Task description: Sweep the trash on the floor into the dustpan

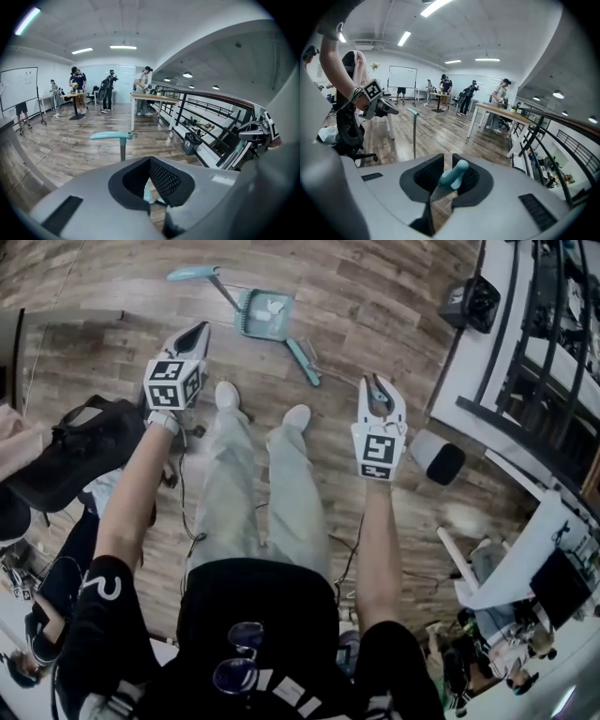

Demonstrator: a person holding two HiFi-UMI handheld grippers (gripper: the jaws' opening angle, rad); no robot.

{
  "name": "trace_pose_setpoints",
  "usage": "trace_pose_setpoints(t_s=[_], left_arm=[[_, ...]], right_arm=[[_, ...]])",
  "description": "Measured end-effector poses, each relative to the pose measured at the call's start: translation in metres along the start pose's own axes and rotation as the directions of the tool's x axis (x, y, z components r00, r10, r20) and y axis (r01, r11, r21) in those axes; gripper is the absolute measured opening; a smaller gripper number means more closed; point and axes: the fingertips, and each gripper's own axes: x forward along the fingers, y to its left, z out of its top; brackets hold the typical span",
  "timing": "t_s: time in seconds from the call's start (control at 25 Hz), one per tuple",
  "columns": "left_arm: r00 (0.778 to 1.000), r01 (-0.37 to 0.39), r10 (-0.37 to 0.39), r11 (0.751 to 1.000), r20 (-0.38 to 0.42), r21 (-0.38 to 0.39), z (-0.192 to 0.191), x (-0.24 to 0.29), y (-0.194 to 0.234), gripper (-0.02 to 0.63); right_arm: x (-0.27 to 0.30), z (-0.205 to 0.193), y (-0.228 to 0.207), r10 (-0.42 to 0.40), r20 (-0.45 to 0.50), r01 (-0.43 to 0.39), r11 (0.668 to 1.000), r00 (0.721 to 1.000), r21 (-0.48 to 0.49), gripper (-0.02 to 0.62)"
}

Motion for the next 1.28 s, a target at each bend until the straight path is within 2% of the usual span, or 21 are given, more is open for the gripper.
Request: trace_pose_setpoints(t_s=[0.36,0.6,0.72,0.96,1.28], left_arm=[[0.999,0.046,-0.046,0.998,0.002,0.039,0.028,0.027,0.012,-0.002],[0.999,0.053,-0.053,0.996,0.011,0.067,0.052,0.044,0.043,-0.002],[0.998,0.058,-0.06,0.995,0.015,0.078,0.062,0.052,0.054,-0.002],[0.996,0.092,-0.093,0.99,0.002,0.107,0.073,0.065,0.059,-0.002],[0.991,0.131,-0.13,0.984,-0.02,0.121,0.075,0.076,0.064,-0.002]], right_arm=[[-0.009,-0.004,-0.028,-0.127,-0.028,0.129,0.988,0.991,0.088,0.046],[-0.008,0.018,-0.012,-0.107,0.015,0.104,0.984,0.994,0.141,0.041],[-0.011,0.035,-0.015,-0.139,0.052,0.125,0.97,0.989,0.207,0.04],[-0.043,0.065,-0.05,-0.236,0.106,0.202,0.945,0.966,0.259,0.04],[-0.1,0.042,-0.089,-0.413,0.042,0.387,0.879,0.91,0.278,0.04]])
